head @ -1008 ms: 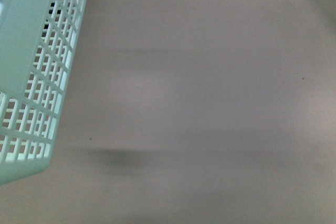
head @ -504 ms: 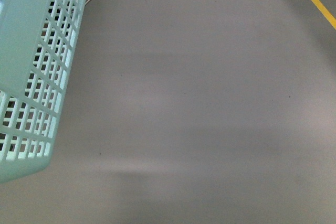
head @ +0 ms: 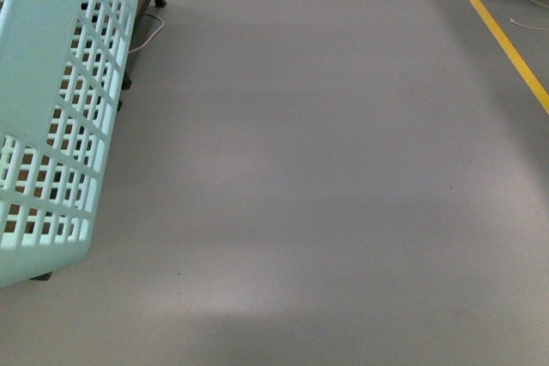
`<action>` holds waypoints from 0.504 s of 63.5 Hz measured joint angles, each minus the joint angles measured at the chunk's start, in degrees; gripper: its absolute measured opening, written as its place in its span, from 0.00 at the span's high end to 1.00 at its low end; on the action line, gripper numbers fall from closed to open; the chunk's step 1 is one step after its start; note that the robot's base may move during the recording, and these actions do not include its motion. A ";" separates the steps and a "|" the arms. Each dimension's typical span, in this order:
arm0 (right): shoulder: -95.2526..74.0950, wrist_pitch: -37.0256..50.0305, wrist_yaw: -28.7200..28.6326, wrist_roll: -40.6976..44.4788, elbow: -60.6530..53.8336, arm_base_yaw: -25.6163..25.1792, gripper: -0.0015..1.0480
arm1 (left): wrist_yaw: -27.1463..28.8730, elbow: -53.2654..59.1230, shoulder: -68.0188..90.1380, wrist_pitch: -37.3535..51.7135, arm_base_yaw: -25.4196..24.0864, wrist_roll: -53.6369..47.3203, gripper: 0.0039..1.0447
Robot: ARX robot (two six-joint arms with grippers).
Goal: Pick lemon and mango into basket
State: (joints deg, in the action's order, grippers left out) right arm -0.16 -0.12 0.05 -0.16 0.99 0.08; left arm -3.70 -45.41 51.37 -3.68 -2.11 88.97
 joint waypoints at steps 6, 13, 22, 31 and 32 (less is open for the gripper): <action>0.00 0.02 0.02 0.00 0.00 0.00 0.08 | 0.00 0.00 0.00 0.00 0.00 0.00 0.85; 0.00 0.02 0.00 0.00 -0.02 0.00 0.08 | 0.00 0.00 0.00 0.00 0.00 0.00 0.85; 0.00 0.02 0.00 0.00 0.00 0.00 0.08 | 0.00 0.00 0.00 0.00 0.00 0.00 0.85; 0.00 0.02 0.00 -0.02 0.00 0.00 0.08 | 0.00 0.00 0.00 0.00 0.00 -0.02 0.85; 0.00 0.02 0.02 0.00 0.00 0.00 0.08 | 0.00 0.00 0.00 0.00 0.00 -0.02 0.85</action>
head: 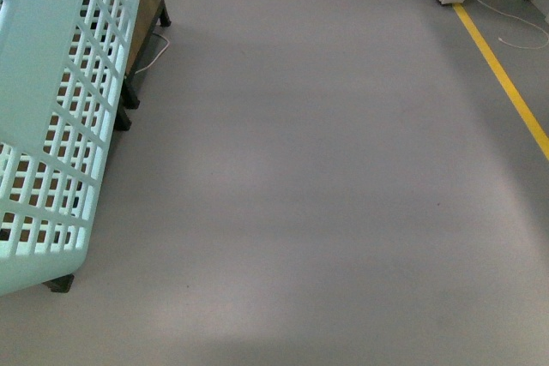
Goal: Pick lemon and mango into basket
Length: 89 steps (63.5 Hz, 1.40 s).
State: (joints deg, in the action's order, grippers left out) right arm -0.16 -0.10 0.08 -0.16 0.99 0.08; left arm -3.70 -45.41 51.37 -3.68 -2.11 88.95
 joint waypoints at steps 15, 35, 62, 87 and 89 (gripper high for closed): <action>0.00 0.00 0.00 -0.02 0.00 0.00 0.08 | 0.00 0.00 0.00 0.00 -0.02 0.00 0.85; 0.00 0.02 0.28 0.00 0.00 0.00 0.08 | -1.73 0.00 -0.26 0.00 0.15 0.07 0.85; 0.00 0.02 0.07 0.00 0.00 0.00 0.08 | -0.44 0.00 0.02 0.00 -0.15 -0.15 0.85; -0.07 0.02 0.04 0.00 0.00 0.00 0.08 | -0.39 0.00 0.00 -0.07 -0.15 -0.13 0.85; -0.07 0.02 -0.04 0.00 0.00 0.00 0.08 | -0.35 0.00 0.02 -0.07 -0.15 -0.15 0.85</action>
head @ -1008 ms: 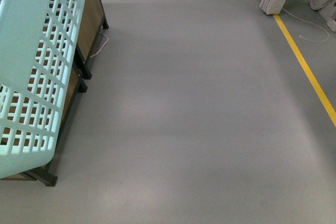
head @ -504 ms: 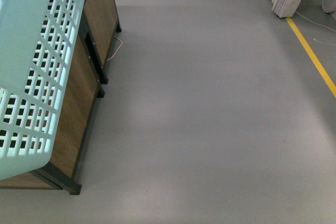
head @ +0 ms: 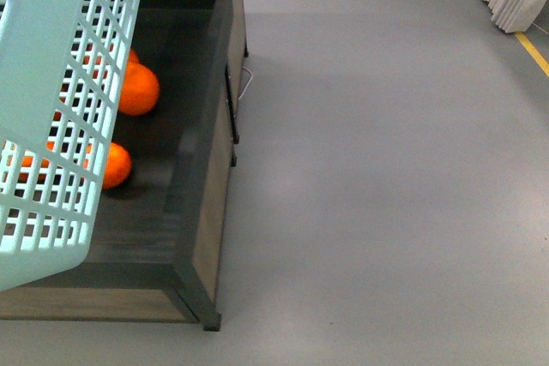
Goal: Pick lemon and mango into basket
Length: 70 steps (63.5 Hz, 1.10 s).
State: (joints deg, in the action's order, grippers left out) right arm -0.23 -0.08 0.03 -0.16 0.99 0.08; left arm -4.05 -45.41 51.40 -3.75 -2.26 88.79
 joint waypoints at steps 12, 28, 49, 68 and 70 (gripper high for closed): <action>0.02 0.00 -0.09 0.00 0.00 0.00 0.08 | 0.00 0.00 -0.02 0.00 0.00 -0.15 0.85; 0.02 0.00 0.04 0.00 0.00 0.00 0.08 | -0.02 0.00 -0.02 0.00 0.00 -0.13 0.85; 0.07 0.00 0.02 -0.02 0.00 0.00 0.08 | 0.04 0.00 -0.02 -0.02 0.00 -0.13 0.85; 0.07 0.00 -0.09 0.00 0.00 -0.02 0.08 | 0.09 0.00 -0.02 0.00 0.00 -0.15 0.85; 0.07 0.00 0.22 0.02 0.00 -0.02 0.08 | 0.00 0.00 -0.02 0.00 0.00 -0.13 0.85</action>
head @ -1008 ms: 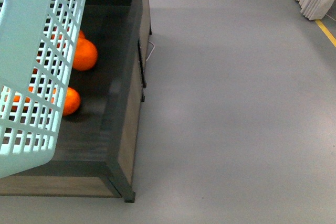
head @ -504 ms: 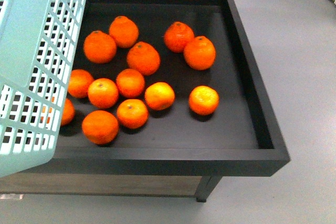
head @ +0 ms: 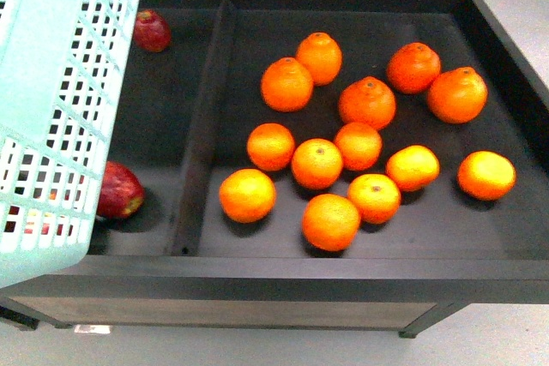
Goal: Pick lemon and mango into basket
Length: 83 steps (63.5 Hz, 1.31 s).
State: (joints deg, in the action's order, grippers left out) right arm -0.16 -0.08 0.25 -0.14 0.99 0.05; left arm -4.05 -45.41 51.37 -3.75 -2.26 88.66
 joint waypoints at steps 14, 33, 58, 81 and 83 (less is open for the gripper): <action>0.00 -0.02 -0.22 -0.04 0.00 0.02 0.08 | 0.04 0.00 0.00 0.00 0.00 0.02 0.85; -0.04 0.00 -0.13 0.00 0.00 0.00 0.08 | 0.00 0.00 -0.02 0.00 0.00 0.04 0.85; 0.00 0.00 -0.13 -0.02 0.00 0.00 0.08 | 0.09 0.00 0.07 0.00 0.00 0.02 0.85; 0.07 0.00 -0.22 -0.02 0.00 0.02 0.08 | 0.00 0.00 0.07 0.00 0.00 0.09 0.85; 0.04 0.00 -0.13 -0.02 0.00 0.02 0.08 | -0.02 0.00 0.07 0.00 0.00 0.07 0.85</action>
State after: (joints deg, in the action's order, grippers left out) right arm -0.12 -0.08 0.12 -0.16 0.99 0.08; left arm -4.08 -45.41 51.44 -3.75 -2.26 88.73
